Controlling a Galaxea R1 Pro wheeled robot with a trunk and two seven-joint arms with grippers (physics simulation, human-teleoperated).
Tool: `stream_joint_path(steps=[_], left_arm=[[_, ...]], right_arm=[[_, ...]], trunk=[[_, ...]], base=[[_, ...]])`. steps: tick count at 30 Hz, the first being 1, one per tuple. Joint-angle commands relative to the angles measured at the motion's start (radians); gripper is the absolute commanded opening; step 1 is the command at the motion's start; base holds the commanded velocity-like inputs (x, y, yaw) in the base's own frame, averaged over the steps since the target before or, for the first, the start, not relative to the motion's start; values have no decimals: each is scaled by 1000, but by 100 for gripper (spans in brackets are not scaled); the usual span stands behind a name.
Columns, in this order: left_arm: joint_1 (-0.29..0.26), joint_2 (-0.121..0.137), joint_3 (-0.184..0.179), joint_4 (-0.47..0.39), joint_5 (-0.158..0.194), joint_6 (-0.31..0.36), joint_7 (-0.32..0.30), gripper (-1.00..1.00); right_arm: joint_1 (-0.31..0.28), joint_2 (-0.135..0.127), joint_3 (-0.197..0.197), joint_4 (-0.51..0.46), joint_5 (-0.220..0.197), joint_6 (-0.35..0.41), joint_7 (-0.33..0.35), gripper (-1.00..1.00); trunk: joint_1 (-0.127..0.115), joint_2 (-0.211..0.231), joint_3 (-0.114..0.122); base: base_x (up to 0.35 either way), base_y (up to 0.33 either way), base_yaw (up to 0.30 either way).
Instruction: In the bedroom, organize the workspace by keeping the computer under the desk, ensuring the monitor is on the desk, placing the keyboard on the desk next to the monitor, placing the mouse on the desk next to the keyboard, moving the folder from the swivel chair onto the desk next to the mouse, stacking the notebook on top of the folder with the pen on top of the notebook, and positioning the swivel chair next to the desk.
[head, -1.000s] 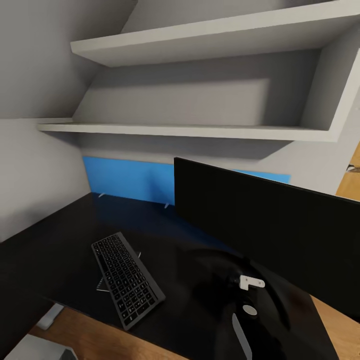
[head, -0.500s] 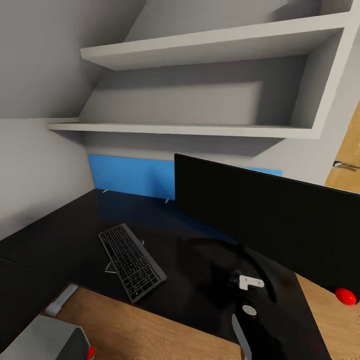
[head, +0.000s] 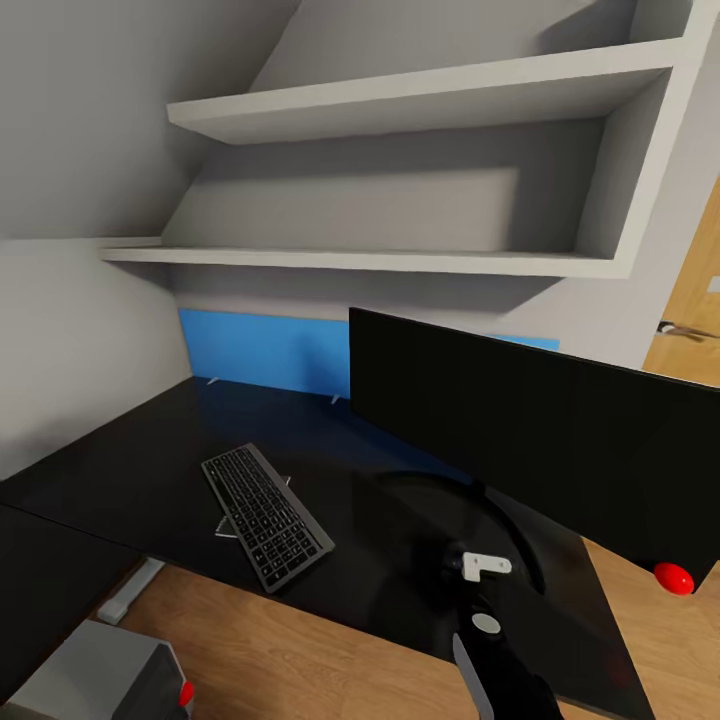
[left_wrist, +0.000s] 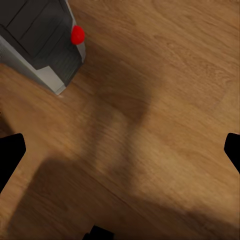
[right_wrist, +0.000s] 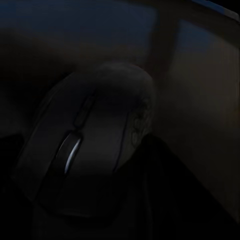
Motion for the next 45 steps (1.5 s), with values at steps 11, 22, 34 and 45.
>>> stream_joint_path(steps=[11, 22, 34, 45], left_arm=[[-1, 0, -8, 0, 6, -3, 7, 100], [-1, 0, -8, 0, 4, -3, 7, 100], [-1, 0, -8, 0, 4, -2, 7, 100], [-1, 0, -9, 0, 3, -2, 7, 100]], right_arm=[[9, 5, 19, -125, -7, 79, 0, -100], [10, 23, 25, -137, -8, 132, -1, -100], [23, 30, 39, -208, -20, 246, -1, -100], [68, 30, 40, -372, -194, 437, -2, -100]], trunk=[[-42, 77, 33], [-84, 154, 68], [-130, 238, 105], [-173, 315, 140]], base=[[0, 0, 0], [0, 0, 0], [0, 0, 0], [0, 0, 0]])
